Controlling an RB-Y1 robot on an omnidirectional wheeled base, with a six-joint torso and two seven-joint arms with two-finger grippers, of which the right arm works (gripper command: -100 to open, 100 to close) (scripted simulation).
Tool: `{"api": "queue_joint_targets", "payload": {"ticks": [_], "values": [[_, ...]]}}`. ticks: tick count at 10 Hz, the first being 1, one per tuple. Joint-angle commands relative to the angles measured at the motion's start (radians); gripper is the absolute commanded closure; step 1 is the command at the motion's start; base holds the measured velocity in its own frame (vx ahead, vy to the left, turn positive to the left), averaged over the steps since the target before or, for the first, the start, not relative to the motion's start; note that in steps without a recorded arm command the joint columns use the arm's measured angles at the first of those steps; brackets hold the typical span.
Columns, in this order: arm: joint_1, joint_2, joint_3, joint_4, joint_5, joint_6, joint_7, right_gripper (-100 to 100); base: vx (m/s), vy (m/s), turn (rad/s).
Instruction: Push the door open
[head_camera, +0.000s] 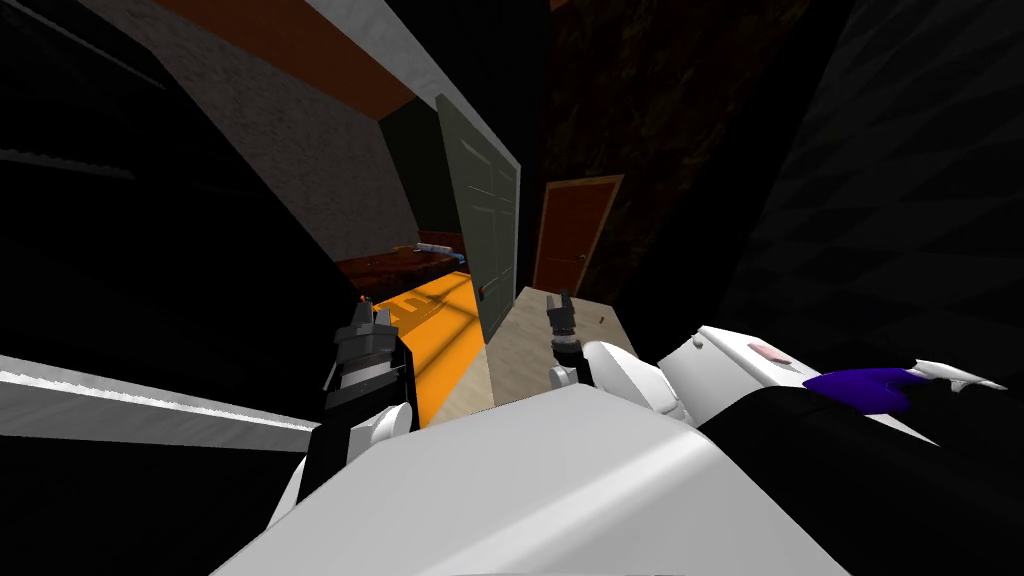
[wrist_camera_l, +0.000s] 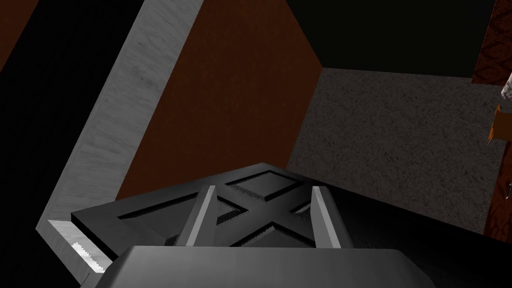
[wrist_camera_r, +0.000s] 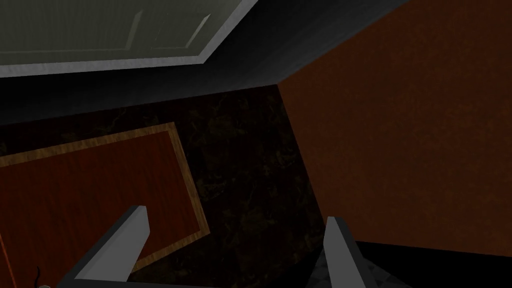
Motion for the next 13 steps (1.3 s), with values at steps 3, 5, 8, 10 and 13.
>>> {"api": "queue_joint_targets", "payload": {"ticks": [3,5,8,10,13], "values": [[-0.030,-0.019,0.055,0.067,-0.001,-0.002,-0.016,-100,0.127,-0.035,0.002],[-0.056,-0.030,0.097,0.125,-0.001,-0.008,-0.027,-100,0.138,-0.022,0.002],[-0.083,-0.041,0.141,0.184,-0.002,-0.014,-0.038,-100,0.102,-0.026,0.002],[-0.102,-0.049,0.171,0.225,-0.002,-0.019,-0.046,-100,0.100,-0.022,0.001],[-0.131,-0.059,0.218,0.288,-0.002,-0.025,-0.058,-100,0.094,-0.023,0.002]]}}
